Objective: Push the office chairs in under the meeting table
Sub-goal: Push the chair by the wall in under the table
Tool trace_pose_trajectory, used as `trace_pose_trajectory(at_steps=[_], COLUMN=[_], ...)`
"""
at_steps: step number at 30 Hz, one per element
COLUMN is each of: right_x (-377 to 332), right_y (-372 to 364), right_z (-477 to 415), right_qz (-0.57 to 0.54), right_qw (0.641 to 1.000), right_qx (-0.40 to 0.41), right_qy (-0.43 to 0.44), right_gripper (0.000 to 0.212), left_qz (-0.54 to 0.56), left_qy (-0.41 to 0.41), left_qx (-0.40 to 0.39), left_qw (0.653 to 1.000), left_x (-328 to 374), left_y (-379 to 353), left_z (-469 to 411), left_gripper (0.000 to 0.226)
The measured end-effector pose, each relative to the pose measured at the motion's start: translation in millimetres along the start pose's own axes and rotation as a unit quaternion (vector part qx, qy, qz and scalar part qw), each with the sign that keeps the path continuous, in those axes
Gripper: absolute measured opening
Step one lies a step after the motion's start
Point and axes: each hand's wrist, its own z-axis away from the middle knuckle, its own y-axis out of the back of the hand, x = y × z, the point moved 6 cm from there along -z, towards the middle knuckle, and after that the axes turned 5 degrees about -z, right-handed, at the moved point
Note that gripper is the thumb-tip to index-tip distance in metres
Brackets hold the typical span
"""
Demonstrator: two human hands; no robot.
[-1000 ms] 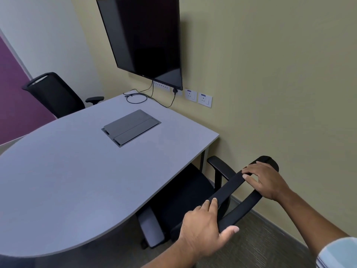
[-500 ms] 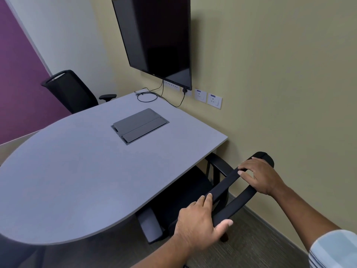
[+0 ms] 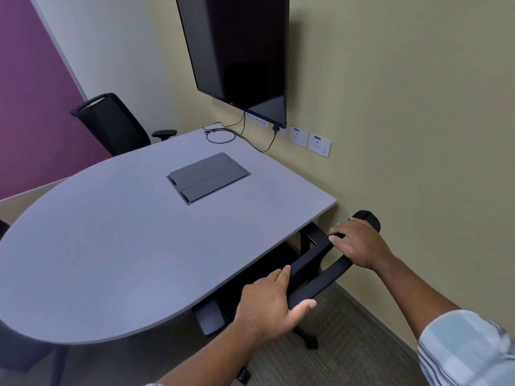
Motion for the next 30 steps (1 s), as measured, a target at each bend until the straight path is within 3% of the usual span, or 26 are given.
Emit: trace_pose_trajectory(at_steps=[17,22,30], right_x=[7,13,27], right_y=[-16,-15,-13], right_z=[-46,-55,-68], right_qz=[0.004,0.004,0.006], right_qw=[1.000,1.000,1.000], right_qx=[-0.003,-0.014,-0.009], right_qy=[0.015,0.018,0.004], right_gripper=[0.045,0.054,0.043], left_qz=[0.010,0.002,-0.001], left_qy=[0.013,0.021,0.036], left_qx=[0.018,0.015,0.004], left_qw=[1.000,1.000,0.999], left_x=[-24,-19,-12], left_y=[4,7,6], left_z=[-30,-35,-45], left_gripper=[0.118,0.122,0.115])
